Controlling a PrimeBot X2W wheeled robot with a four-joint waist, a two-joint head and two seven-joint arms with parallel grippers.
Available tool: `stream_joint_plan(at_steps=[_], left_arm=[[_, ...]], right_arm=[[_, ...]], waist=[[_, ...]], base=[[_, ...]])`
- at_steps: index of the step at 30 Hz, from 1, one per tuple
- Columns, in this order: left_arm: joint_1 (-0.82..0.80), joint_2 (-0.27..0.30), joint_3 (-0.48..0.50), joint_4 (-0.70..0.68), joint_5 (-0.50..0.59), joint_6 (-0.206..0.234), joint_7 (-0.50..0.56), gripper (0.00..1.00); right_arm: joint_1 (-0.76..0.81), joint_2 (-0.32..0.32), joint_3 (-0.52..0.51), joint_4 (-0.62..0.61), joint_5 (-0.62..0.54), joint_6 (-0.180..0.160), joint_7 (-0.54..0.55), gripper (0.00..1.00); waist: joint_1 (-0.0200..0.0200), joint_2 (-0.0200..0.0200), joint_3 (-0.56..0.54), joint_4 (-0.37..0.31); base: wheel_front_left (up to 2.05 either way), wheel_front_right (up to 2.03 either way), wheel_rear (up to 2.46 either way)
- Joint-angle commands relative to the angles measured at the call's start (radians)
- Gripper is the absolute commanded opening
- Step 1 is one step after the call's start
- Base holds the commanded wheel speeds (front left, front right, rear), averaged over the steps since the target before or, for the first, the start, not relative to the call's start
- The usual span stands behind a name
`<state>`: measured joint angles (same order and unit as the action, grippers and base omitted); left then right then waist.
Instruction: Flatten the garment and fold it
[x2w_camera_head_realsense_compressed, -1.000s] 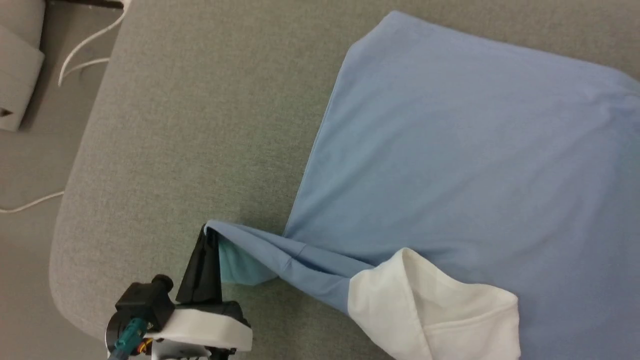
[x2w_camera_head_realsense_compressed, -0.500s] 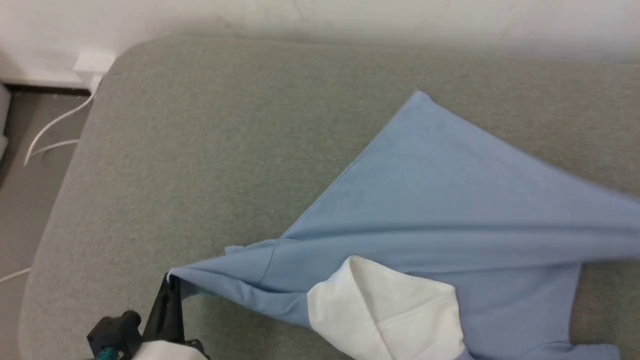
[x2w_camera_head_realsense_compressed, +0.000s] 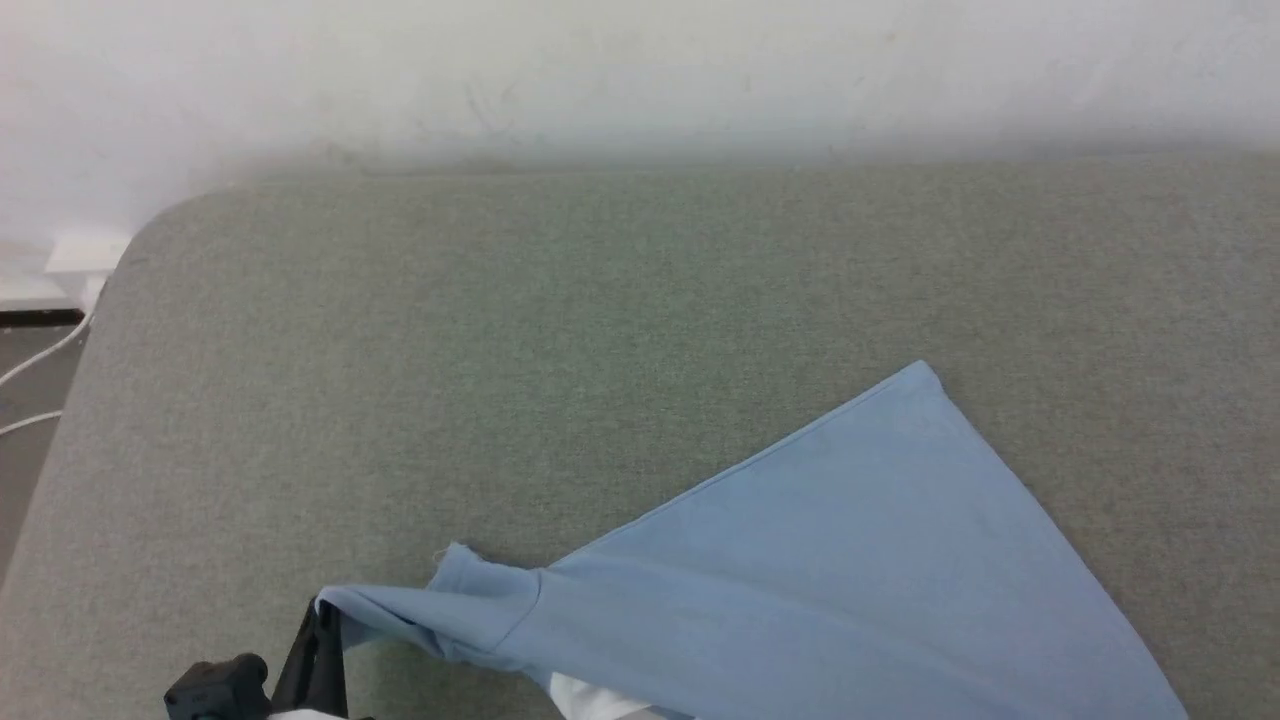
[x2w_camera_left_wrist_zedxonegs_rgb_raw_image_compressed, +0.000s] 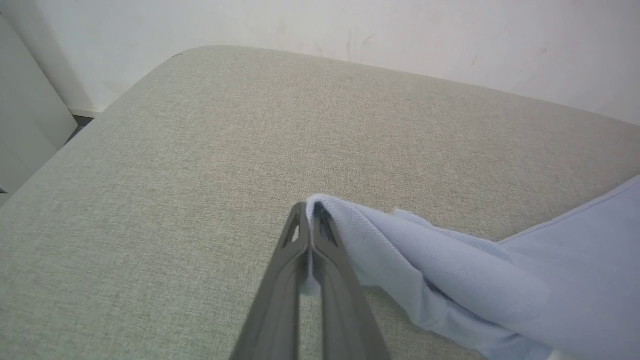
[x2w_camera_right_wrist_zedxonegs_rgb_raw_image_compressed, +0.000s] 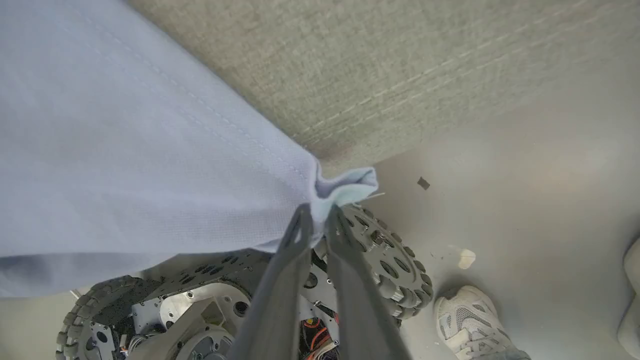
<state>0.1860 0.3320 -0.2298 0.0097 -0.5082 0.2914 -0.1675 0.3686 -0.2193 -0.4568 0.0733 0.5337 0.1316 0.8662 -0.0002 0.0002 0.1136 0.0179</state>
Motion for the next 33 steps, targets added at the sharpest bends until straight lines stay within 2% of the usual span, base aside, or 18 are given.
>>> stream_joint_plan(at_steps=[1,3,5,6,10,12,15,20,25,29,33], left_arm=[[0.007,0.004,0.001,0.0,-0.004,0.005,0.002,0.0],[0.002,0.004,-0.002,-0.005,-0.004,0.005,0.004,0.0],[-0.005,0.003,-0.004,-0.011,-0.003,0.007,0.006,0.0],[-0.005,0.003,-0.004,-0.011,-0.003,0.007,0.006,0.0],[-0.03,-0.005,-0.014,-0.022,-0.002,0.008,0.012,0.0],[-0.045,-0.009,-0.019,-0.024,0.002,0.009,0.013,0.0],[-0.073,-0.014,-0.027,-0.026,0.006,0.005,0.011,0.0],[-0.118,-0.029,-0.05,-0.025,0.016,-0.004,0.006,0.0],[-0.157,-0.041,-0.062,-0.011,0.015,-0.016,-0.006,0.0],[-0.181,-0.05,-0.069,0.002,0.017,-0.022,-0.017,0.0],[-0.199,-0.063,-0.074,0.015,0.015,-0.026,-0.028,0.0]], right_arm=[[-0.015,0.015,0.006,-0.008,0.012,-0.001,-0.053,1.0],[-0.054,0.033,-0.003,-0.021,0.023,-0.001,-0.17,1.0],[-0.108,0.017,0.002,-0.033,-0.012,-0.001,-0.314,1.0],[-0.108,0.017,0.002,-0.033,-0.012,-0.001,-0.314,1.0],[-0.246,-0.006,0.05,0.005,-0.071,-0.001,-0.527,1.0],[-0.323,-0.023,0.1,0.035,-0.067,-0.001,-0.594,1.0],[-0.445,-0.054,0.208,0.091,-0.062,-0.001,-0.616,1.0],[-0.641,-0.129,0.403,0.184,-0.031,-0.001,-0.545,1.0],[-0.814,-0.194,0.58,0.261,0.021,-0.001,-0.348,1.0],[-0.915,-0.21,0.67,0.31,0.069,-0.001,-0.18,1.0],[-0.979,-0.213,0.735,0.356,0.085,-0.001,-0.086,1.0]], waist=[[0.0002,-0.0002,-0.007,-0.013],[0.0002,-0.0002,-0.002,-0.015],[0.0002,-0.0002,0.006,-0.015],[0.0002,-0.0002,0.006,-0.015],[0.0002,-0.0002,0.025,-0.008],[0.0002,-0.0002,0.036,-0.004],[0.0002,-0.0002,0.057,0.008],[0.0002,-0.0002,0.097,0.04],[0.0002,-0.0002,0.138,0.068],[0.0002,-0.0002,0.169,0.084],[0.0002,-0.0002,0.201,0.093]], base=[[0.0,0.0,0.0],[0.0,0.0,0.0],[0.0,0.0,0.0],[0.0,0.0,0.0],[0.0,0.0,0.0],[0.0,0.0,0.0],[0.0,0.0,0.0],[0.0,0.0,0.0],[0.0,0.0,0.0],[0.0,0.0,0.0],[0.0,0.0,0.0]])
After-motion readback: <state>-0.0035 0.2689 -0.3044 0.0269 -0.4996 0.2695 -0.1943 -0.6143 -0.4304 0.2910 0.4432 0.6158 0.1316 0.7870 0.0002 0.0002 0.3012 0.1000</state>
